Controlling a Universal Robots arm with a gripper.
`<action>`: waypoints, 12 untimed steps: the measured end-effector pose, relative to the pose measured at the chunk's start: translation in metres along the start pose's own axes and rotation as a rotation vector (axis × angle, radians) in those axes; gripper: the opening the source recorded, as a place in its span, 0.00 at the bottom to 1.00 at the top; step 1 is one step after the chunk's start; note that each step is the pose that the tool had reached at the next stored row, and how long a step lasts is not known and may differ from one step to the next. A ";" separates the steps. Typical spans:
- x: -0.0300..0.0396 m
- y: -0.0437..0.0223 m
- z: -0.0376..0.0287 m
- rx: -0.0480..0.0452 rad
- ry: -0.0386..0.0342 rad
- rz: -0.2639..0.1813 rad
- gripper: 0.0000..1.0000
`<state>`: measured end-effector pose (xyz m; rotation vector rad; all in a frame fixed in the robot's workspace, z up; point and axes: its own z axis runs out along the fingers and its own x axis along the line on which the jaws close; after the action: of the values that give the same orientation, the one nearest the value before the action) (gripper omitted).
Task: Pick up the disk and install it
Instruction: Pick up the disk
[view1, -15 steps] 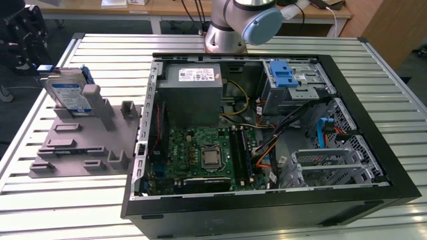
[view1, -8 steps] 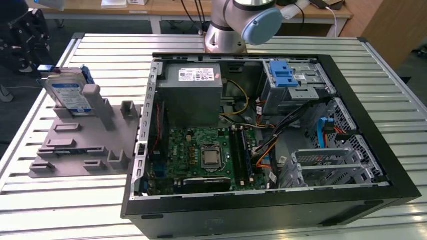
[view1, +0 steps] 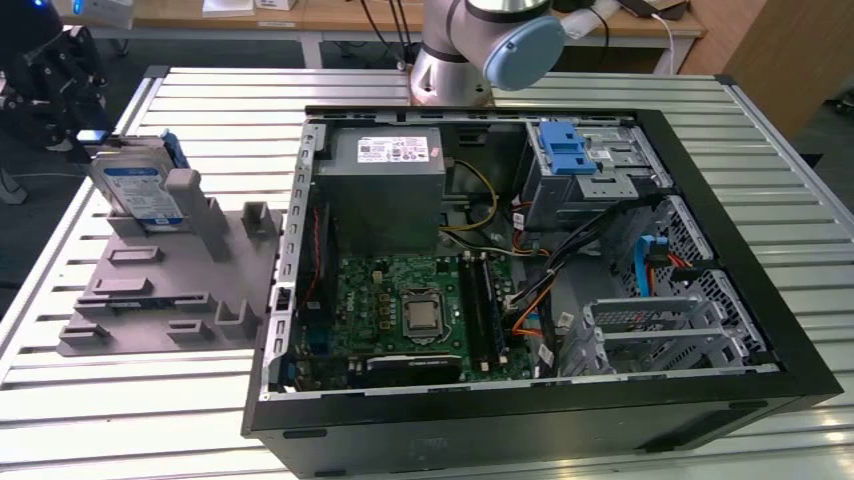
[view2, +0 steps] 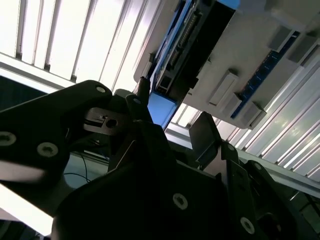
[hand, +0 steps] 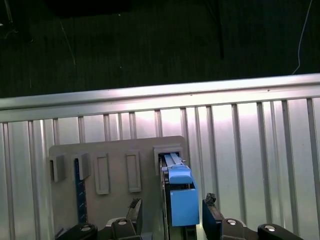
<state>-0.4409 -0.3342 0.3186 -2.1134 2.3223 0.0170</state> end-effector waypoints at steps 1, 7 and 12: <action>0.0000 0.0003 0.0009 0.0007 -0.0001 0.000 0.59; 0.0004 0.0026 0.0063 0.0001 0.0005 -0.056 0.59; -0.0001 0.0029 0.0073 0.0005 0.0039 -0.057 0.59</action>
<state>-0.4438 -0.3338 0.3113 -2.1802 2.2628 0.0122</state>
